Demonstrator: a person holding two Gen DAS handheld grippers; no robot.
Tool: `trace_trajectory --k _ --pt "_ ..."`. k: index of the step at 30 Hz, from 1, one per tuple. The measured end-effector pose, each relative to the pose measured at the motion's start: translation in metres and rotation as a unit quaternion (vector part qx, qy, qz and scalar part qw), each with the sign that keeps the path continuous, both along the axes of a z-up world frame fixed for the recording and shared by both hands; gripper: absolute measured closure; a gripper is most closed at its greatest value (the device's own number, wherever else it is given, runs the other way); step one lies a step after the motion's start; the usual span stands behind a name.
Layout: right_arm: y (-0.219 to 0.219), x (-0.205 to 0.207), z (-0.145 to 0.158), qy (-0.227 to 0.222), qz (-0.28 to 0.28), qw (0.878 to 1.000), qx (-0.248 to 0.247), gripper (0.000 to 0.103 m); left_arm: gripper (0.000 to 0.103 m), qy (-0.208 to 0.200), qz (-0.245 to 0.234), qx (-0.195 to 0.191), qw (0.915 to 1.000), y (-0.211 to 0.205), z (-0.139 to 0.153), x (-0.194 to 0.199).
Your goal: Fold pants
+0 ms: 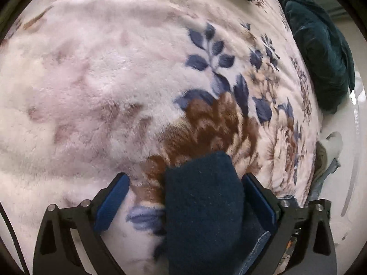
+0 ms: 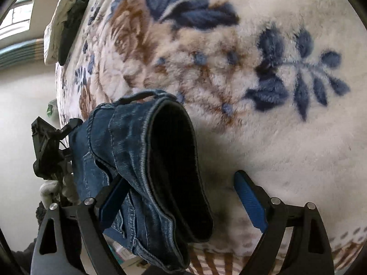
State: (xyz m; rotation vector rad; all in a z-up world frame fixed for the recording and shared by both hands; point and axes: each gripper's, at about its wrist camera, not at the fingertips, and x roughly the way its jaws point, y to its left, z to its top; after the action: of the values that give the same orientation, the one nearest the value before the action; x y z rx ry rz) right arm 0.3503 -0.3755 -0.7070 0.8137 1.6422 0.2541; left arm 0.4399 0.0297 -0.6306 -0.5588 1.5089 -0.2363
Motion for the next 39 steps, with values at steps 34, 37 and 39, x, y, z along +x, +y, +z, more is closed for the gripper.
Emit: trace_trajectory --k 34,37,39 --pt "-0.010 -0.038 -0.013 -0.050 -0.007 0.985 0.165 0.008 0.004 0.038 -0.078 -0.125 0.9884 -0.037 -0.003 -0.068" --pt "0.007 -0.032 -0.022 -0.040 0.042 0.988 0.141 0.008 0.003 0.037 -0.086 -0.119 0.9885 -0.041 -0.002 -0.067" --pt "0.012 -0.028 -0.026 -0.036 0.057 0.988 0.141 0.005 0.003 0.036 -0.092 -0.114 0.9886 -0.046 -0.001 -0.065"
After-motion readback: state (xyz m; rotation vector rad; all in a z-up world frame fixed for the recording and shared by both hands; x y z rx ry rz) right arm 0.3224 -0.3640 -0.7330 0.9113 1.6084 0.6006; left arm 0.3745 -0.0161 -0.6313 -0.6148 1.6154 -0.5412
